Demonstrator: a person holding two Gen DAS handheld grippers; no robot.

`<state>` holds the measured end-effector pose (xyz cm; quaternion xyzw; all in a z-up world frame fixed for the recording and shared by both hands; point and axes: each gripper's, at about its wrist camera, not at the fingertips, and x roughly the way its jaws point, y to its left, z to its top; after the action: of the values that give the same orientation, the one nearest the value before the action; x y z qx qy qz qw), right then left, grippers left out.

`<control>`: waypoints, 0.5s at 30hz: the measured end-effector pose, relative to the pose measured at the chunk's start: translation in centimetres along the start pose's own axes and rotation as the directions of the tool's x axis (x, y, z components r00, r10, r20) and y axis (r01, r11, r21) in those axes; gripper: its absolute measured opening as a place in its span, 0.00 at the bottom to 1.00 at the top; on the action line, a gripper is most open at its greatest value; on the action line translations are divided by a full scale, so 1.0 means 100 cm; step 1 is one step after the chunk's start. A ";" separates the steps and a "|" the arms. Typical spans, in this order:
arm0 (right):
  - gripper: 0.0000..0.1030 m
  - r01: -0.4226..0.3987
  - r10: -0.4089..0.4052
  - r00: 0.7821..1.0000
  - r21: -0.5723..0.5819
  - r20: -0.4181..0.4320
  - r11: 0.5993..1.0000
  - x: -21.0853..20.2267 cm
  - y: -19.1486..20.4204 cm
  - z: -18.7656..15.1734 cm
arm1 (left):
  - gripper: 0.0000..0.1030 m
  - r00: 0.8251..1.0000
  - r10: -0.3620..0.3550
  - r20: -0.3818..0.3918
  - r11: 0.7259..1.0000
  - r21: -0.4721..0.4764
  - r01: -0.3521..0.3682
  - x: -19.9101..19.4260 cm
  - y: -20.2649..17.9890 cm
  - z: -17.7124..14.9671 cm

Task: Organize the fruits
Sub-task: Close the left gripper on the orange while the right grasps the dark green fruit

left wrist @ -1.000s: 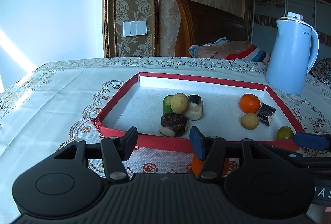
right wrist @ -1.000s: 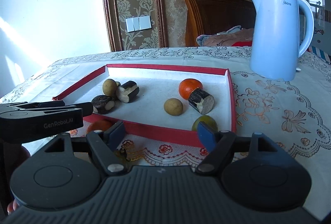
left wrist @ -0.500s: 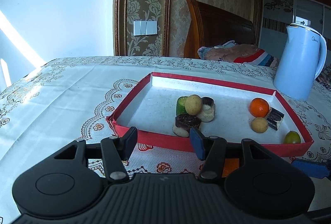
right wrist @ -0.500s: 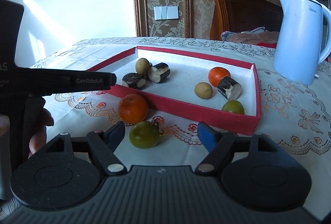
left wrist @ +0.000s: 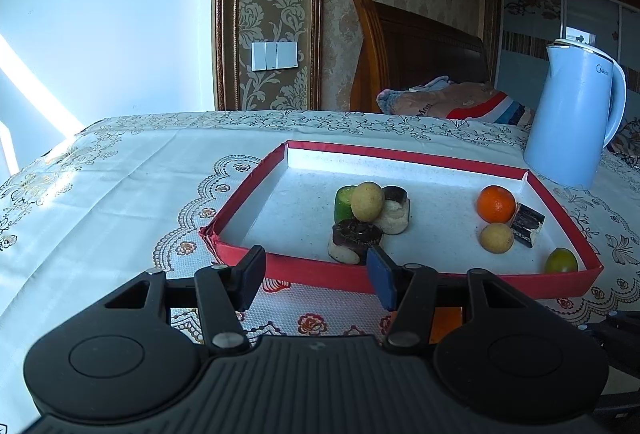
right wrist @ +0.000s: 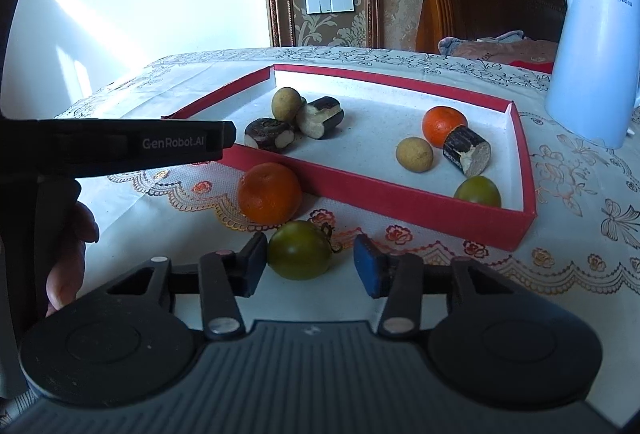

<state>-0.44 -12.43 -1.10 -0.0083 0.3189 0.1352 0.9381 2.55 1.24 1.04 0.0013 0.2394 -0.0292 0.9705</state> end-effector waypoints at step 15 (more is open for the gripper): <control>0.32 0.172 -0.176 0.984 0.088 0.035 0.981 -0.010 -0.022 -0.002 | 0.53 0.993 -0.119 -0.015 0.993 -0.007 0.119 -0.003 0.000 0.000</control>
<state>-0.73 -14.81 -0.76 0.0063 0.3024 0.0391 0.9523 2.29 1.24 1.19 -0.0157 0.2464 -0.0863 0.9652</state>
